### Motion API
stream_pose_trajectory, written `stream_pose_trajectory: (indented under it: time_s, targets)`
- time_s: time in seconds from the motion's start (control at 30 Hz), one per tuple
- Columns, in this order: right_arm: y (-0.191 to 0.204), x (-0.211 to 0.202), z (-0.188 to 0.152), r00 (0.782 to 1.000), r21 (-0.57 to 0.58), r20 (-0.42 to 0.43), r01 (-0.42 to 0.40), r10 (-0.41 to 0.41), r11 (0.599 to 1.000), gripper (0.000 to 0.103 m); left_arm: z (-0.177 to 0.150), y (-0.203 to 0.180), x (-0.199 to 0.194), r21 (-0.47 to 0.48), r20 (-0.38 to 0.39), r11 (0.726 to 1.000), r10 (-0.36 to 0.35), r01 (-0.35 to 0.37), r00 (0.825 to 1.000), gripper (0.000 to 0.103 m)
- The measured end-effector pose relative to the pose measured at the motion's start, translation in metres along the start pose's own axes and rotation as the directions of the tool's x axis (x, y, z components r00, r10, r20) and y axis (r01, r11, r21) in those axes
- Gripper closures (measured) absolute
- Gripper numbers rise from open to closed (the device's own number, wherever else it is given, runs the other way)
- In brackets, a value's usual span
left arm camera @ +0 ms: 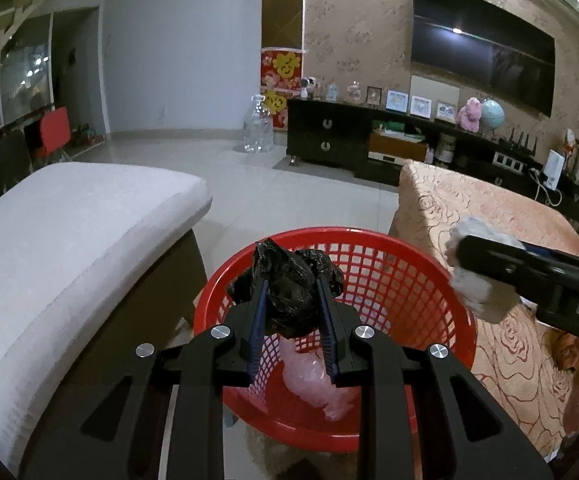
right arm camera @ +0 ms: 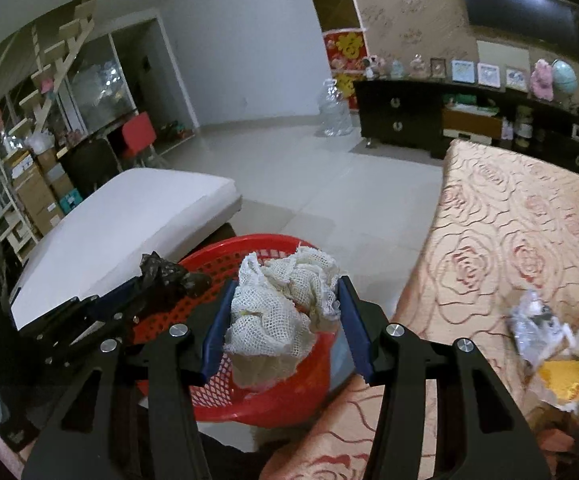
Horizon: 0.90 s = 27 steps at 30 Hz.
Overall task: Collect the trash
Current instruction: 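Move both tools over the red wastebasket and open them to drop the items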
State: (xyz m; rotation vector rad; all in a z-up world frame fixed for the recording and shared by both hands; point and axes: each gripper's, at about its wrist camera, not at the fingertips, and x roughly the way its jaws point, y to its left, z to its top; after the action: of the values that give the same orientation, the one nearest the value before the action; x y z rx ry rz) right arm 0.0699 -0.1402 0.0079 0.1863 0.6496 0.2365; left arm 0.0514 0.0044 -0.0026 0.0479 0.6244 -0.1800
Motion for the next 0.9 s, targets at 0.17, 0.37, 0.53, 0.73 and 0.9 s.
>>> stream_pose_trajectory:
  time_s: [0.17, 0.37, 0.53, 0.73, 0.9]
  targets:
    - [0.001, 0.019, 0.005, 0.998, 0.028, -0.047, -0.031, 0.033, 0.999, 0.052, 0.0, 0.0, 0.006, 0.003, -0.022, 1.0, -0.006, 0.006, 1.0, 0.08]
    - [-0.005, 0.023, 0.005, 0.997, 0.073, -0.054, -0.056, 0.06, 0.996, 0.04, 0.0, 0.0, 0.008, -0.01, -0.029, 1.0, -0.01, 0.01, 1.0, 0.06]
    - [-0.009, 0.014, 0.003, 0.998, 0.087, -0.04, -0.053, 0.056, 0.995, 0.037, -0.001, 0.004, 0.007, -0.032, -0.023, 0.999, -0.011, 0.01, 1.0, 0.052]
    - [-0.013, -0.005, -0.001, 1.0, 0.063, -0.001, -0.009, 0.009, 0.998, 0.037, 0.0, 0.008, -0.002, -0.058, 0.022, 0.998, 0.0, 0.001, 1.0, 0.032]
    - [-0.019, -0.02, -0.01, 0.999, 0.052, 0.023, 0.036, -0.037, 0.998, 0.036, 0.0, 0.009, -0.006, -0.066, 0.04, 0.998, 0.007, -0.004, 0.999, 0.028]
